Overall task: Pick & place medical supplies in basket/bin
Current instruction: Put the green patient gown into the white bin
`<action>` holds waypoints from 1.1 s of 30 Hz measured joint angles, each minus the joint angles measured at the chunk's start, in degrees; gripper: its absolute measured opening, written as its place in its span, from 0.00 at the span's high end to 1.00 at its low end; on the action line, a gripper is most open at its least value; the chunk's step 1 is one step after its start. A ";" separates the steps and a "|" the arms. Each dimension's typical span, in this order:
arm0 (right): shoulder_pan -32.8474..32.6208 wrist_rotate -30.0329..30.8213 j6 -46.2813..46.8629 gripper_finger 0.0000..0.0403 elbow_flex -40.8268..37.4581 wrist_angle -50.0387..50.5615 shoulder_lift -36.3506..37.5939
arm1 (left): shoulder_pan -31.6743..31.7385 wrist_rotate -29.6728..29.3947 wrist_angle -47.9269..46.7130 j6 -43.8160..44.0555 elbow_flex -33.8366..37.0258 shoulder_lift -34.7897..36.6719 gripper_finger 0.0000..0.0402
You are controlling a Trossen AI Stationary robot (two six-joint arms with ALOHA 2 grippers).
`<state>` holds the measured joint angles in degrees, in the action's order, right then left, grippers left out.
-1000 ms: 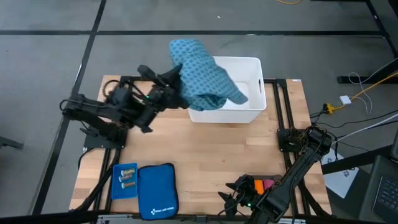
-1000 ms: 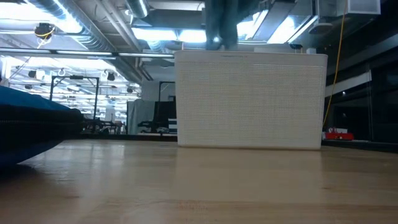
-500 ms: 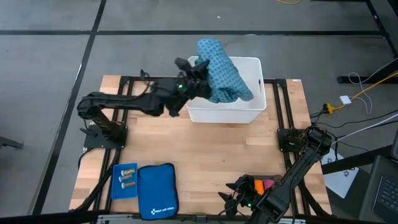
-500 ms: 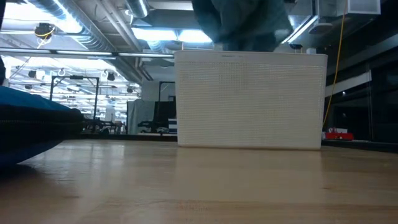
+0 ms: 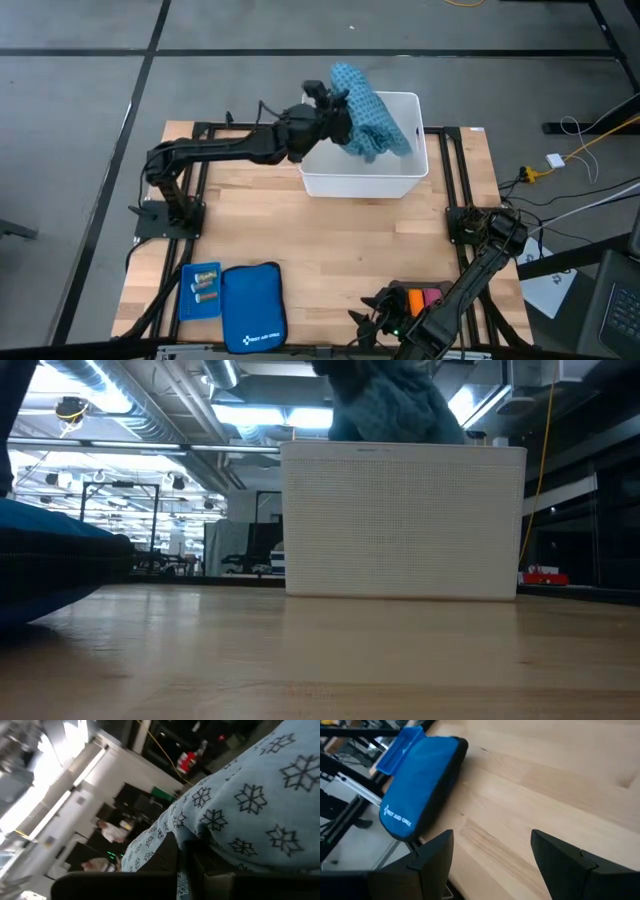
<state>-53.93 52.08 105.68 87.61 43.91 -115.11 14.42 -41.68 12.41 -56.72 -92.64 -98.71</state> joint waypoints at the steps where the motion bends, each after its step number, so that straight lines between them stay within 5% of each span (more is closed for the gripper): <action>1: 0.00 0.62 -0.10 0.34 0.01 -0.18 0.00 | 0.56 0.62 -0.70 1.35 0.00 -0.53 1.00; 23: 0.00 1.50 -4.00 0.34 0.00 -1.02 -0.02 | 7.65 5.41 -13.23 11.19 0.02 -7.35 0.99; 33: 0.00 2.35 -5.80 0.34 0.00 -1.04 -0.02 | 5.38 5.06 -13.67 6.24 0.02 -7.04 0.67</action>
<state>-53.93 54.44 99.88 87.62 42.87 -115.13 19.80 -36.62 -1.26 -50.48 -92.62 -105.75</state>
